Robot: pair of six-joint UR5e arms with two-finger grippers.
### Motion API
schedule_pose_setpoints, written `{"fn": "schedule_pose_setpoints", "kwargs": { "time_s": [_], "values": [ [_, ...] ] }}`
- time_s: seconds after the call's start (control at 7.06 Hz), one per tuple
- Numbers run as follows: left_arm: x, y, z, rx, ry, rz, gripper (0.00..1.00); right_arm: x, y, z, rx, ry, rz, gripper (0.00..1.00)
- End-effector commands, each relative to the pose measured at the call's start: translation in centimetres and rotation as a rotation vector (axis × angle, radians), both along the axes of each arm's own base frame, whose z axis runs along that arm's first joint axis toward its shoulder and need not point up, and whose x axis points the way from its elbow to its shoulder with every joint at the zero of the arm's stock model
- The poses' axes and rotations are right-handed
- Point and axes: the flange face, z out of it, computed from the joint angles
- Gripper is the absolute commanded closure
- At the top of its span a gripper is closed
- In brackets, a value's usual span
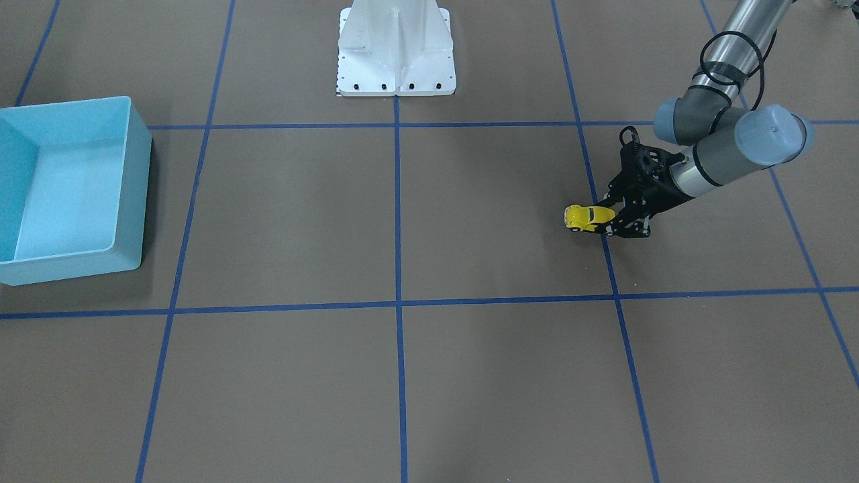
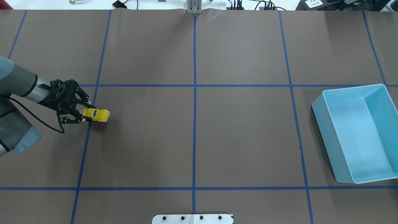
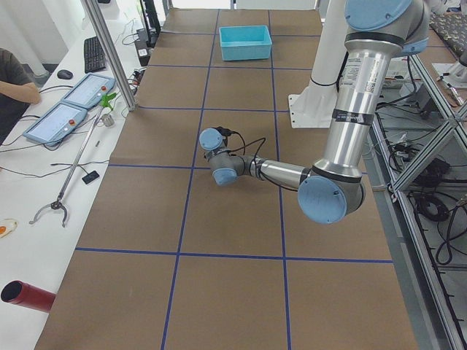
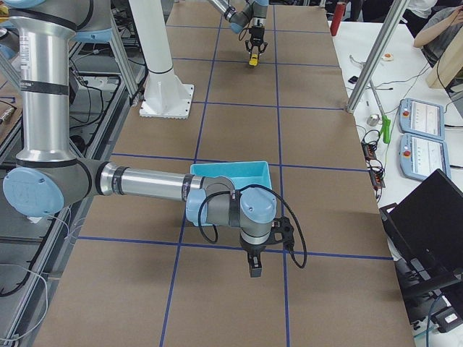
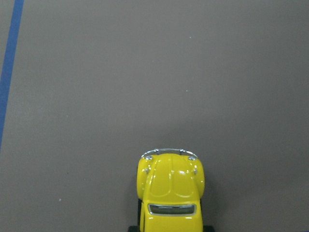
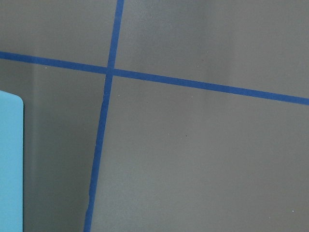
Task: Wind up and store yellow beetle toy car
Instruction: 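Roll the car back toward the robot with the left gripper to wind it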
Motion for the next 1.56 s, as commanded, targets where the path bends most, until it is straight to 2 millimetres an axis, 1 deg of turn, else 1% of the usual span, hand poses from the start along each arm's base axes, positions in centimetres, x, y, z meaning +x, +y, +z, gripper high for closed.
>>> {"fn": "schedule_pose_setpoints", "kwargs": {
  "time_s": [0.0, 0.14, 0.28, 0.42, 0.57, 0.71, 1.13, 1.42],
  "values": [
    [0.7, -0.1, -2.2, 0.012, 0.061, -0.011, 1.0, 0.0, 0.0, 0.0, 0.0, 0.0, 0.0, 0.0],
    [1.9, 0.4, -2.8, 0.001, 0.072, -0.003, 1.0, 0.0, 0.0, 0.0, 0.0, 0.0, 0.0, 0.0],
    [2.9, -0.4, -3.8, 0.012, 0.079, -0.017, 1.0, 0.0, 0.0, 0.0, 0.0, 0.001, 0.0, 0.0],
    [4.6, -0.1, -4.4, -0.032, 0.085, -0.02, 1.0, 0.0, 0.0, 0.0, 0.0, 0.0, 0.0, 0.0],
    [6.3, 0.1, -4.8, -0.04, 0.079, -0.042, 1.0, 0.0, 0.0, 0.0, 0.0, 0.0, 0.0, 0.0],
    [6.9, 0.3, -4.4, -0.045, 0.069, -0.049, 1.0, 0.0, 0.0, 0.0, 0.0, 0.0, 0.0, 0.0],
    [7.2, 0.2, -3.3, -0.06, 0.053, -0.047, 1.0, 0.0, 0.0, 0.0, 0.0, 0.002, 0.0, 0.0],
    [6.9, 0.3, -2.9, -0.062, 0.051, -0.048, 1.0, 0.0, 0.0, 0.1, -0.002, 0.001, 0.0, 0.0]
  ]
}}
